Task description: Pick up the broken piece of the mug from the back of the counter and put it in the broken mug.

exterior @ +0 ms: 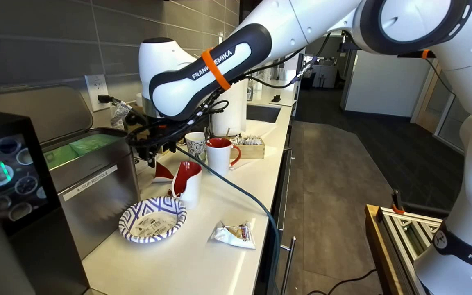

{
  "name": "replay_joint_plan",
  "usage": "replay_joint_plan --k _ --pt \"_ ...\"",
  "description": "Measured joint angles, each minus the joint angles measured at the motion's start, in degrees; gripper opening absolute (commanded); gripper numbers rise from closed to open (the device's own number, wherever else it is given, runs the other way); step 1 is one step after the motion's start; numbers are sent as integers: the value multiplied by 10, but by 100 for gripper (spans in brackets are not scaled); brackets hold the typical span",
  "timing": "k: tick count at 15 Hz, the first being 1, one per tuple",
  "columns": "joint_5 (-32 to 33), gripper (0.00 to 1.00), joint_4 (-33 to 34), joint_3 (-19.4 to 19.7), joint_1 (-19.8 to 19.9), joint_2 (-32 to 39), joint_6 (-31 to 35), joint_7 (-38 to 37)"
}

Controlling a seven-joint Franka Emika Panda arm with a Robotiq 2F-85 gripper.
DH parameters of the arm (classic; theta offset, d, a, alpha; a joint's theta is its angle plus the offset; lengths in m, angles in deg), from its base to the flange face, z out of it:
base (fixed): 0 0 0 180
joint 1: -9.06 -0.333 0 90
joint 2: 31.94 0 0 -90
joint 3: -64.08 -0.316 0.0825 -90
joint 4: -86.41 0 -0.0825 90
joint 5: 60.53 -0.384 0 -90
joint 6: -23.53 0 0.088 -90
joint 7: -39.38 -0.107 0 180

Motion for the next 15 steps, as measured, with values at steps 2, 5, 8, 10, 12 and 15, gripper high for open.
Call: replay_joint_plan --k 2,5,8,10,12,15 --pt "0 100 24 8 -1 21 -5 -10" --pt "0 100 65 21 -1 50 -24 -26" --pt "0 100 107 33 -2 77 -50 -50" --pt "0 100 135 38 -3 92 -71 -70" --pt "-1 100 158 39 -3 104 -95 -76" --pt "-1 100 180 34 -3 110 -133 -75"
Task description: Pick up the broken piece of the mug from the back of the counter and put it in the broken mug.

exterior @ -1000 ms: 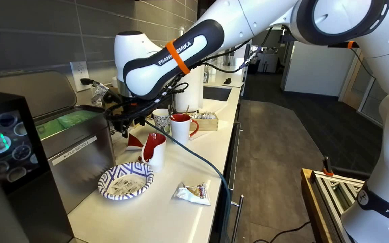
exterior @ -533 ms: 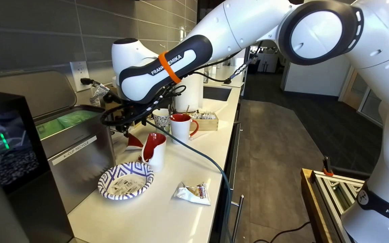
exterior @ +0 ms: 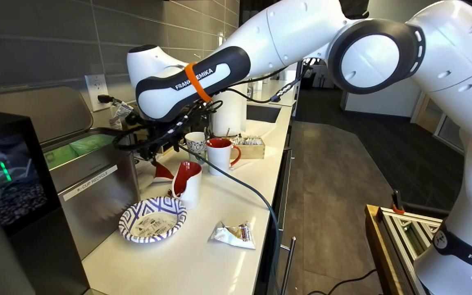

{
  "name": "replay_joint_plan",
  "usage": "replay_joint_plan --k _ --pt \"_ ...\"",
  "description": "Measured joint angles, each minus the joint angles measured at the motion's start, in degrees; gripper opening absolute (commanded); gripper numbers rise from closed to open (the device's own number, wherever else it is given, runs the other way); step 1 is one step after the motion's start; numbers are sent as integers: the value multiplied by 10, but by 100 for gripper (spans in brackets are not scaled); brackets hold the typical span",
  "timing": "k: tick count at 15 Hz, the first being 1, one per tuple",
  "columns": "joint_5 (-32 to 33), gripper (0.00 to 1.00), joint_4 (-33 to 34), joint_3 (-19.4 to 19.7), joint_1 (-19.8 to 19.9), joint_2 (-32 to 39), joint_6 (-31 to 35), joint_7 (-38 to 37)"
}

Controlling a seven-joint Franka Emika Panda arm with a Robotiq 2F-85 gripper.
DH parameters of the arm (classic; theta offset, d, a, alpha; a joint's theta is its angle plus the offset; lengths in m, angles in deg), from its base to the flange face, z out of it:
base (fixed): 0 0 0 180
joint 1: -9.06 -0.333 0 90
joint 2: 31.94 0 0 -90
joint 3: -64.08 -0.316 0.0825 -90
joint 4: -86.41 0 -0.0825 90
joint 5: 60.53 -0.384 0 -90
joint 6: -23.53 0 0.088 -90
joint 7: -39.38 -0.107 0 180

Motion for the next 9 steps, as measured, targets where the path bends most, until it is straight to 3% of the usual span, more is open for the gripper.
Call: replay_joint_plan --k 9 --pt "-71 100 45 -45 24 -4 -118 61"
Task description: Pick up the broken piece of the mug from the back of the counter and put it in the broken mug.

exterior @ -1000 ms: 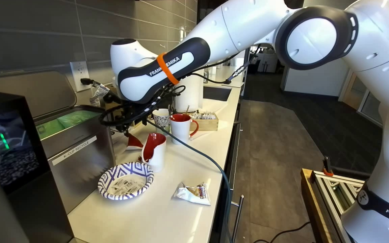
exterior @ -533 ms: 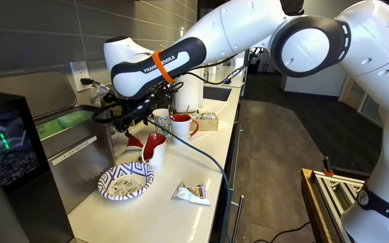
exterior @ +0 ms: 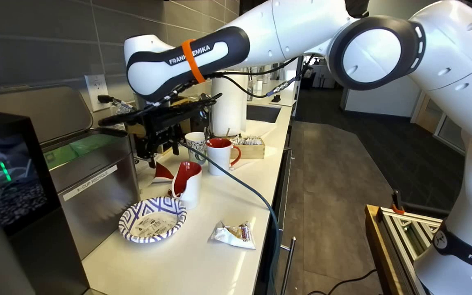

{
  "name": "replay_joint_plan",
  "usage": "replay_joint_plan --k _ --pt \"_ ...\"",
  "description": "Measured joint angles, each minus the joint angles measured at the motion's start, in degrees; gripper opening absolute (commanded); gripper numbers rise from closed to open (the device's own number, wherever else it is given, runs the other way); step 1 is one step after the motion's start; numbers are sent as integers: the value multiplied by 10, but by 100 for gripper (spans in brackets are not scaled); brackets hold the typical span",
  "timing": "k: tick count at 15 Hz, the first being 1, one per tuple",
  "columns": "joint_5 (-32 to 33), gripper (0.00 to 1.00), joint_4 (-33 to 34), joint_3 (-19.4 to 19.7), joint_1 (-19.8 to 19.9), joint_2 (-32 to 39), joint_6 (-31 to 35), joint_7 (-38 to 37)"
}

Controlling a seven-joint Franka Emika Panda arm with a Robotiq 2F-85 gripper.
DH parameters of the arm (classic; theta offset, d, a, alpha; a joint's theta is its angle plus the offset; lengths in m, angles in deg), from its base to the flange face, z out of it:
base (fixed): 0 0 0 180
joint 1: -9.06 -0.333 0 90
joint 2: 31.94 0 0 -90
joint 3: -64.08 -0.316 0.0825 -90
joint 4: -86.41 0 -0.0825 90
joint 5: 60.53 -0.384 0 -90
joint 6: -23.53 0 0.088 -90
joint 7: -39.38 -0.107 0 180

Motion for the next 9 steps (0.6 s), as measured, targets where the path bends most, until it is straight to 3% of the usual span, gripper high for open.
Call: replay_joint_plan --k 9 --pt "-68 100 11 -53 38 -3 -15 122"
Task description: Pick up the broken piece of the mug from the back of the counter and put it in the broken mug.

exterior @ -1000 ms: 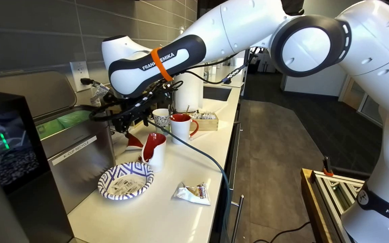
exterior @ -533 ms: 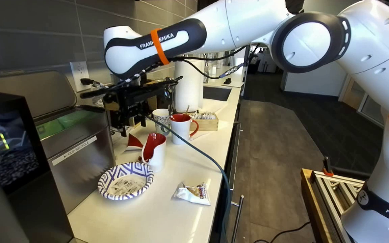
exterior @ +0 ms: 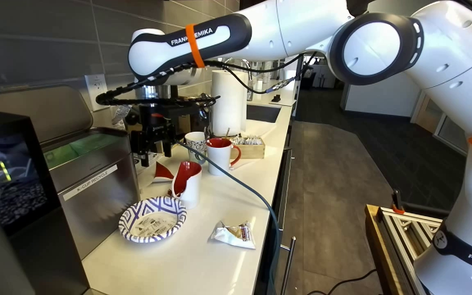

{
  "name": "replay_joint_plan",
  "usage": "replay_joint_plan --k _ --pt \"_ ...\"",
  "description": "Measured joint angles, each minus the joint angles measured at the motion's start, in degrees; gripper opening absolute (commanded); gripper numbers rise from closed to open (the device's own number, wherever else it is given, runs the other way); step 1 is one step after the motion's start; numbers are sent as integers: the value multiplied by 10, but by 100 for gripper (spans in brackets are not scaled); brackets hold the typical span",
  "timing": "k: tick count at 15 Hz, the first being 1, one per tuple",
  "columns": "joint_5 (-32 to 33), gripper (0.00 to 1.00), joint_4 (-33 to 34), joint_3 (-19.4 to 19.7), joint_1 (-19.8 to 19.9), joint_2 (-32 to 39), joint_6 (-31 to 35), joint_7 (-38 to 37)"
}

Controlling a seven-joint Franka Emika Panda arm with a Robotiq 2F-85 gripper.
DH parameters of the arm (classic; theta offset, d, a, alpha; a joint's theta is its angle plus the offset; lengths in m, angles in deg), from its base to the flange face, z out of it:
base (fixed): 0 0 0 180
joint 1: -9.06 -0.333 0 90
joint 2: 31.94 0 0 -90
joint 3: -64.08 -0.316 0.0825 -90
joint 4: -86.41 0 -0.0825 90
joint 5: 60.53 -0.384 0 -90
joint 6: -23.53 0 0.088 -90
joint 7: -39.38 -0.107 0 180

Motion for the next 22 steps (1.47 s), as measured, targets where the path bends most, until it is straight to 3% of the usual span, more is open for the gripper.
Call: replay_joint_plan --k 8,11,14,17,22 --pt "5 100 -14 -21 9 -9 55 235" --pt "27 100 -29 -21 7 -2 55 271" --pt "66 100 -41 -7 -2 9 91 252" --pt "95 100 -45 20 -18 23 131 179" --pt "117 100 -44 56 -36 33 140 63"
